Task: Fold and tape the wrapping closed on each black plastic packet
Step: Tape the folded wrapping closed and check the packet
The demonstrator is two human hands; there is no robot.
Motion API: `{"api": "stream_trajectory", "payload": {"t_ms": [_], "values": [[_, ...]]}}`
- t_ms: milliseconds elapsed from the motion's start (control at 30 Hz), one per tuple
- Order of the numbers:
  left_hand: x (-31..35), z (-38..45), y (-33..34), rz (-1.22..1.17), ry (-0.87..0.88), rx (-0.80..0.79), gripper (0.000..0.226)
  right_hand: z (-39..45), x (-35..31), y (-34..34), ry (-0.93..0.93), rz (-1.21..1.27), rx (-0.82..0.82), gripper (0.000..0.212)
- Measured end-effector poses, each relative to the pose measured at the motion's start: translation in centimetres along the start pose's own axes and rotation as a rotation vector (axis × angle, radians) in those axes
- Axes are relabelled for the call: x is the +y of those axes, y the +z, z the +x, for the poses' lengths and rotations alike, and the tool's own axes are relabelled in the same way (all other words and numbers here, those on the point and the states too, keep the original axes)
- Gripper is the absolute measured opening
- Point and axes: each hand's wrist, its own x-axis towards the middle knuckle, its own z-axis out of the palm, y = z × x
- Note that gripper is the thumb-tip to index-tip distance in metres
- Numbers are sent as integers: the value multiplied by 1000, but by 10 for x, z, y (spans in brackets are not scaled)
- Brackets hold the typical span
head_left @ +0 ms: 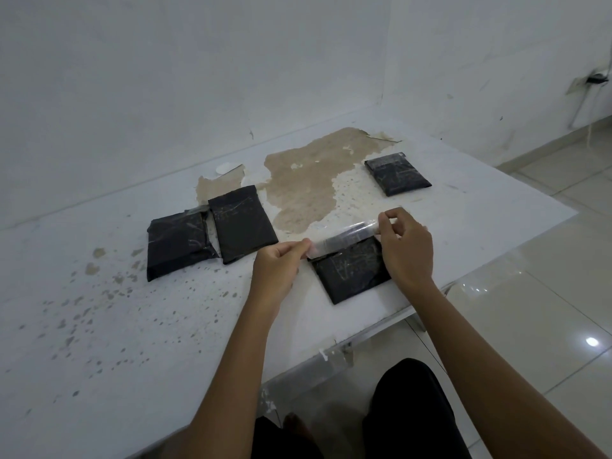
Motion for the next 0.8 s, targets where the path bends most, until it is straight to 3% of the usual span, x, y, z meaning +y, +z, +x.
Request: {"api": "stream_trajectory", "payload": {"t_ms": [200, 300, 600, 800], "values": [[-1, 4, 1, 49, -16, -14, 25, 1, -2, -2, -41, 106, -21, 15], [-1, 6, -1, 59, -37, -30, 26, 1, -3, -1, 13, 74, -89, 16], [-10, 4, 0, 74, -6, 7, 32, -5, -5, 2, 13, -101, -82, 15], [-11, 5, 0, 78, -15, -1, 30, -4, -4, -2, -20, 10, -87, 13]]}}
